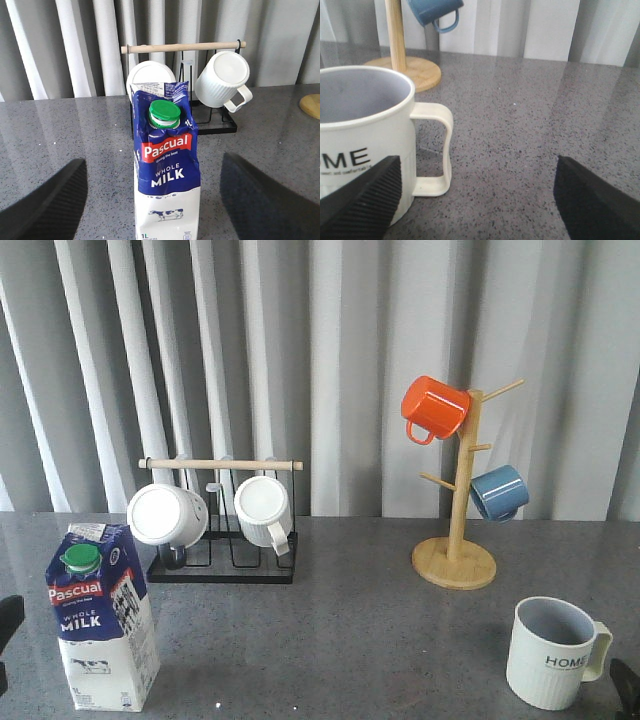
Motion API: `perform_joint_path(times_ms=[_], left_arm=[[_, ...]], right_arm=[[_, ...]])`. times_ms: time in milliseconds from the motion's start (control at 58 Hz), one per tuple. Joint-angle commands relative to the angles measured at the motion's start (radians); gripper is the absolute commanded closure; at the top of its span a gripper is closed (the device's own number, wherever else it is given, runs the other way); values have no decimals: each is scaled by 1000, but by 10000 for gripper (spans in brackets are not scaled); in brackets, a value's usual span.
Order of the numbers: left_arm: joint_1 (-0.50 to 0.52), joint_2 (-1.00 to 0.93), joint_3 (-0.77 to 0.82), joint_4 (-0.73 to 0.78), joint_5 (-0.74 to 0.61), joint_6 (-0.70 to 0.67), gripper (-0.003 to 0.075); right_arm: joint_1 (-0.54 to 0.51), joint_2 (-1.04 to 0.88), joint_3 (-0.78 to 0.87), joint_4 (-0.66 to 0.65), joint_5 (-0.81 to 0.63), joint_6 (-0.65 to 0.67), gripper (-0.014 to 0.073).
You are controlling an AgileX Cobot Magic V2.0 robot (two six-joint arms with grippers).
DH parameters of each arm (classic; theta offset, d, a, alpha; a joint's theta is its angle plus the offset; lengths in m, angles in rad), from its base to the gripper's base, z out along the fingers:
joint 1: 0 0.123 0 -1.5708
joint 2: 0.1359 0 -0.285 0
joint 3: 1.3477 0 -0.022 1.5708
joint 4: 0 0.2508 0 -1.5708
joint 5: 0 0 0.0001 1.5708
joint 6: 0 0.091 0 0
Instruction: Place milk next to cup
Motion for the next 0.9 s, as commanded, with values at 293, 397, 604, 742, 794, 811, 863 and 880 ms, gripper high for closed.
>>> perform_joint_path(times_ms=[293,397,604,742,794,811,863,880], left_arm=[[-5,-6,-33,-10,-64,-8,197],[-5,-6,-33,-10,-64,-8,197],[-5,-6,-33,-10,-64,-8,197],[-5,-6,-33,-10,-64,-8,197],[-5,-6,-33,-10,-64,-8,197],[-5,-6,-33,-10,-64,-8,197],[-5,-6,-33,-10,-64,-8,197],[-5,-6,-33,-10,-64,-8,197]], right_arm=[[-8,112,-79,-3,-175,-28,4],[-8,137,-111,-8,-150,-20,4],[-8,200,-187,-51,-119,25,4],[-6,255,-251,-105,-102,58,7],[-6,276,-274,-112,-95,93,29],[-6,282,-281,-112,-93,100,38],[-6,299,-302,-114,-88,126,91],[-6,306,-307,-114,-87,134,112]])
